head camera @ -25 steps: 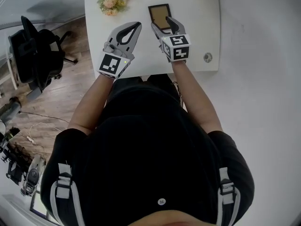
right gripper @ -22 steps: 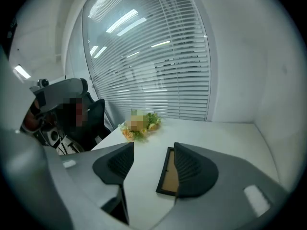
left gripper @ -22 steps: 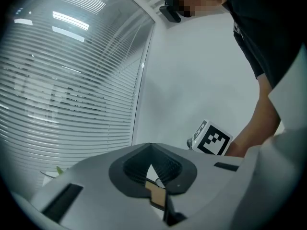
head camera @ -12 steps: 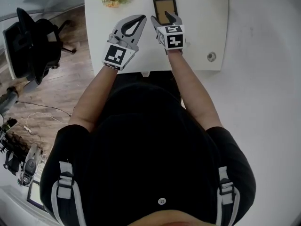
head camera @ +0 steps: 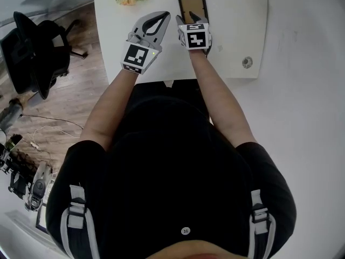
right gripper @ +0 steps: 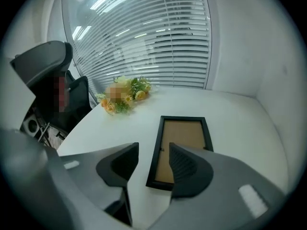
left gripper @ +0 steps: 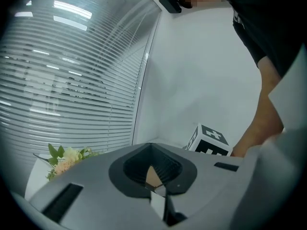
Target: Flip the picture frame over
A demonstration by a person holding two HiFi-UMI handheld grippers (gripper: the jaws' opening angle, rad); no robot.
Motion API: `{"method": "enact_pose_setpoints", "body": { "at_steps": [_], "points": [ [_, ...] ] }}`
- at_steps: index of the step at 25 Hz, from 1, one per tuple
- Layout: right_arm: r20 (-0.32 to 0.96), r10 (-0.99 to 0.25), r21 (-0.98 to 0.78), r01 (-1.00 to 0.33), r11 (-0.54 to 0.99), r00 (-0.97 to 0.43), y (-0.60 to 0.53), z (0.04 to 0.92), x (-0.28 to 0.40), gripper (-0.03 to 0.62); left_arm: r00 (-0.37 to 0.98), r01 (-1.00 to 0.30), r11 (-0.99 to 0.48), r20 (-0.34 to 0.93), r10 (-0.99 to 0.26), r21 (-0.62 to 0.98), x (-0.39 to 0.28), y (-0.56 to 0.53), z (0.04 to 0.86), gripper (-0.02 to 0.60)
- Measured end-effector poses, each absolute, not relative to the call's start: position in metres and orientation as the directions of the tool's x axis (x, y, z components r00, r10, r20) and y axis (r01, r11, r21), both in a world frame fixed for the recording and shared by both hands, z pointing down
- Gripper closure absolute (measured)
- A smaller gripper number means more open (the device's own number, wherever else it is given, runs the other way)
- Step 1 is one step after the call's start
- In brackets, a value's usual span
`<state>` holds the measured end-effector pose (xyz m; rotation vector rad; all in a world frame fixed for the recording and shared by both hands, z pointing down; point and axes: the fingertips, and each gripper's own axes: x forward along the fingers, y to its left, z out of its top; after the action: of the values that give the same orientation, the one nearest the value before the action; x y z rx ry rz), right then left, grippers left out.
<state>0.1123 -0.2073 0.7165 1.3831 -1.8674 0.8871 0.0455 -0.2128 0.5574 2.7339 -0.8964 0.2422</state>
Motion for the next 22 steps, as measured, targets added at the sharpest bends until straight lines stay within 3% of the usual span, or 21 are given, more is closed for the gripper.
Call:
{"method": "enact_pose_setpoints", "body": {
  "at_steps": [22],
  "points": [
    [0.864,-0.476,-0.067,-0.975,0.214,-0.164,-0.205,0.745,0.108,0.542,0.804,-0.589,-0.787,0.226,-0.55,0.181,0.05,-0.215,0.572,0.58]
  ]
}}
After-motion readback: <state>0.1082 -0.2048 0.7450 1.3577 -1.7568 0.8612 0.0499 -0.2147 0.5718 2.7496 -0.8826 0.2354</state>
